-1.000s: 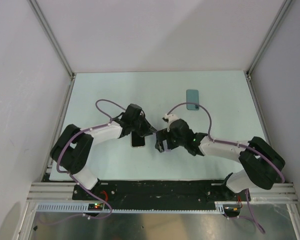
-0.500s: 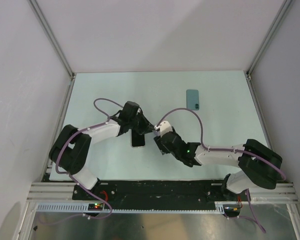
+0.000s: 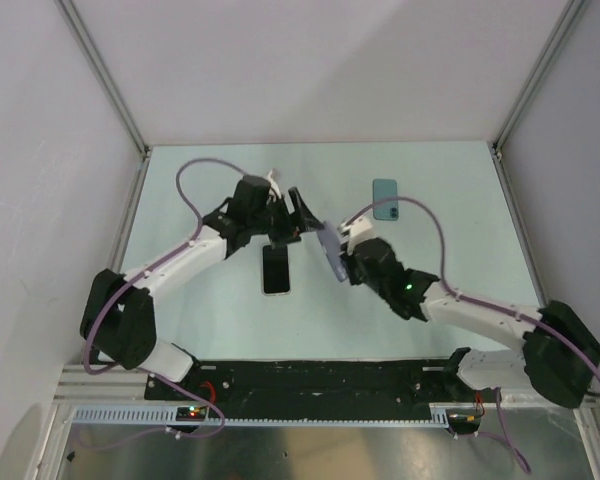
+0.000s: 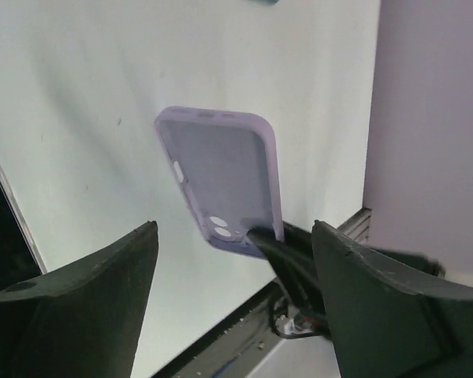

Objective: Put the phone into the phone case

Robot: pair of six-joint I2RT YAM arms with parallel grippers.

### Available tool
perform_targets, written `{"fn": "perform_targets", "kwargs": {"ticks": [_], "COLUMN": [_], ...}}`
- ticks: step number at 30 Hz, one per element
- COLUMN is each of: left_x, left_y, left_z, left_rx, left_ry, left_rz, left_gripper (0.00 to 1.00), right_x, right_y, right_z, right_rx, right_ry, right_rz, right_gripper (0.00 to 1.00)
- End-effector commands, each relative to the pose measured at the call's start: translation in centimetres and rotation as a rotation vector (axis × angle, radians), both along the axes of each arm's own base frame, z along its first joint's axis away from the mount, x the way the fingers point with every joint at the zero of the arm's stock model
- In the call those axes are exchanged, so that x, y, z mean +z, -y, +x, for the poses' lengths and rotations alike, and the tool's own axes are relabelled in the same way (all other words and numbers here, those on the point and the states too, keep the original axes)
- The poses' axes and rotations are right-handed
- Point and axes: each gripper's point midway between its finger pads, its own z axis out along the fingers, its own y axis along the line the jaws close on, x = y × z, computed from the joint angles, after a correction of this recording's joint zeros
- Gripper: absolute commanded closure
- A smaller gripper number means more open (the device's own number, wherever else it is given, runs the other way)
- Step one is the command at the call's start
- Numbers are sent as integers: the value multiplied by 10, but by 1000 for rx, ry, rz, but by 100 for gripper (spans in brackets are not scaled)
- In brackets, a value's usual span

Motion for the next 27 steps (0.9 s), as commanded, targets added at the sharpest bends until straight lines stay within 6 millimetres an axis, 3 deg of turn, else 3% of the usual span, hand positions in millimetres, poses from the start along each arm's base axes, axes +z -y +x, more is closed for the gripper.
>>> {"fn": "perform_targets", "kwargs": {"ticks": [1, 5, 9, 12, 17, 21, 27], "left_x": [61, 73, 95, 109, 119, 106, 71], "left_y": [-18, -29, -22, -8, -4, -10, -1], "left_z": [16, 22, 17, -5, -35, -51, -94], "left_rx": [-137, -148, -271, -496, -709, -803, -933], "left_ry": [291, 346, 441, 531, 636, 611, 528], "left_rz": [173, 225, 210, 173, 154, 180, 188], "left_gripper": [17, 19, 21, 19, 18, 20, 23], "right_x": [40, 59, 68, 80, 74, 72, 81], "right_y": [3, 5, -5, -15, -32, -32, -32], "right_z": [1, -2, -22, -34, -61, -81, -95], "right_rx": [97, 169, 357, 499, 678, 762, 850], "right_ry": [-71, -141, -241, -304, -443, -491, -481], "right_rz": [216, 367, 474, 561, 540, 519, 482], "right_gripper": [100, 100, 100, 100, 100, 100, 100]}}
